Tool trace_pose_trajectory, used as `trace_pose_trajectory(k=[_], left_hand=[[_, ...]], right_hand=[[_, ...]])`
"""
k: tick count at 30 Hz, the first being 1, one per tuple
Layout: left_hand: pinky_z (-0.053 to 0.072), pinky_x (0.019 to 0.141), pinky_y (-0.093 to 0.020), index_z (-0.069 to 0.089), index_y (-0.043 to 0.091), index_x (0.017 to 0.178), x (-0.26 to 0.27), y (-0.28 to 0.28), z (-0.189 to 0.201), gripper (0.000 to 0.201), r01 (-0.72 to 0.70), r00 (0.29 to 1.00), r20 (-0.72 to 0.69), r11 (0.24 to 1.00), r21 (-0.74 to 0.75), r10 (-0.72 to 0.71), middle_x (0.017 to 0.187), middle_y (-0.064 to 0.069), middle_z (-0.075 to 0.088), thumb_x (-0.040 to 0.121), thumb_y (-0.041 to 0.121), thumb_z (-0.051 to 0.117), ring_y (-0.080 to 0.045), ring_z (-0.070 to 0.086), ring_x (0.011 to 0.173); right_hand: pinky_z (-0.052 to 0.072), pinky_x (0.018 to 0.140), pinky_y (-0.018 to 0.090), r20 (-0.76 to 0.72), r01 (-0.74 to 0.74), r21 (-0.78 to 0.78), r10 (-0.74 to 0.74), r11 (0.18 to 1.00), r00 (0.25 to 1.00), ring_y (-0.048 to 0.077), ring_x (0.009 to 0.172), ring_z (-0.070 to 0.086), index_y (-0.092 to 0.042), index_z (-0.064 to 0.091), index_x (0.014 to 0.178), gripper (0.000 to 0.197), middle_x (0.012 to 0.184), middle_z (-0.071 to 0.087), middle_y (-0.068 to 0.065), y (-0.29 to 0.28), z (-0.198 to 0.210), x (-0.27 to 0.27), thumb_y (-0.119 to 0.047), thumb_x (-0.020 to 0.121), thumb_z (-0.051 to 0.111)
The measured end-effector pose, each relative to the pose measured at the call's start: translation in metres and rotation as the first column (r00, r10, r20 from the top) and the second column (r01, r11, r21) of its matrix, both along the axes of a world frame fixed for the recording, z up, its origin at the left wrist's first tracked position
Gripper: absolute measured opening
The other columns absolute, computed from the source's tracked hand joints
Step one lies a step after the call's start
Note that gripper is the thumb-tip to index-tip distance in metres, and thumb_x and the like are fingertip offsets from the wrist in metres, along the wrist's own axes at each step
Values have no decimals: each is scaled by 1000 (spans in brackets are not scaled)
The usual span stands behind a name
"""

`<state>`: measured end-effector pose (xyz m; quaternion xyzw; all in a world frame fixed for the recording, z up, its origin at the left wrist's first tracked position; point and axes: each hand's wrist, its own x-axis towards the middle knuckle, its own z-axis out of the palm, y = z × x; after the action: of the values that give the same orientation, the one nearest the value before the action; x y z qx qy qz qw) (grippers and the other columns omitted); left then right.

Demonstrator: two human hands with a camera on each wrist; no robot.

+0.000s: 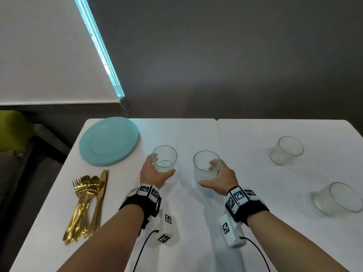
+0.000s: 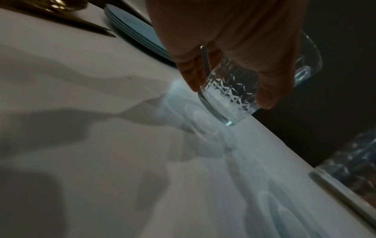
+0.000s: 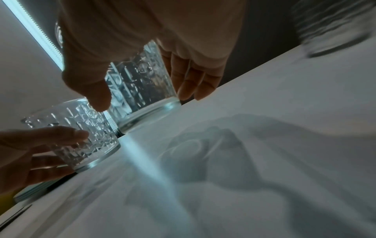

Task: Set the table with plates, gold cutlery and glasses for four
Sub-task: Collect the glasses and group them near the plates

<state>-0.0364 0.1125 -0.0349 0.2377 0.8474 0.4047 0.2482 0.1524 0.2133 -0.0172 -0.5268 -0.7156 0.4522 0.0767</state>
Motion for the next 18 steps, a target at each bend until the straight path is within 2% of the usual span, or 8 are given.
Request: trace_pose_trajectory(k=[3, 8, 11, 18], left_hand=[[39, 96, -23, 47, 14, 131, -37, -14, -4, 79, -56, 998, 10, 998, -29, 57, 131, -5, 58, 63, 23, 85, -23, 55, 120], [39, 101, -28, 45, 15, 135, -72, -29, -13, 85, -79, 996, 35, 996, -42, 80, 135, -6, 55, 62, 23, 86, -24, 52, 125], [41, 102, -30, 46, 16, 134, -83, -33, -18, 85, -82, 995, 48, 996, -25, 83, 134, -6, 56, 60, 23, 87, -25, 53, 124], [40, 99, -26, 47, 14, 133, -100, -31, -24, 82, -77, 995, 60, 996, 40, 74, 132, -5, 57, 62, 22, 86, -23, 53, 123]], right_hand=[[39, 80, 17, 6, -23, 5, 23, 1000, 1000, 12, 94, 55, -18, 49, 124, 72, 115, 60, -3, -10, -8, -53, -27, 61, 83], [45, 83, 22, 32, 2, -6, -2, 1000, 999, 19, 105, 59, -21, 46, 124, 73, 117, 60, 0, -25, -24, -117, -29, 61, 82], [47, 89, 27, 55, 29, -8, -28, 1000, 998, 22, 108, 58, -22, 45, 125, 74, 119, 60, 2, -28, -30, -138, -29, 61, 80], [46, 92, 27, 55, 69, 1, -69, 998, 996, 23, 113, 55, -19, 44, 127, 75, 123, 58, 2, -27, -41, -165, -25, 62, 81]])
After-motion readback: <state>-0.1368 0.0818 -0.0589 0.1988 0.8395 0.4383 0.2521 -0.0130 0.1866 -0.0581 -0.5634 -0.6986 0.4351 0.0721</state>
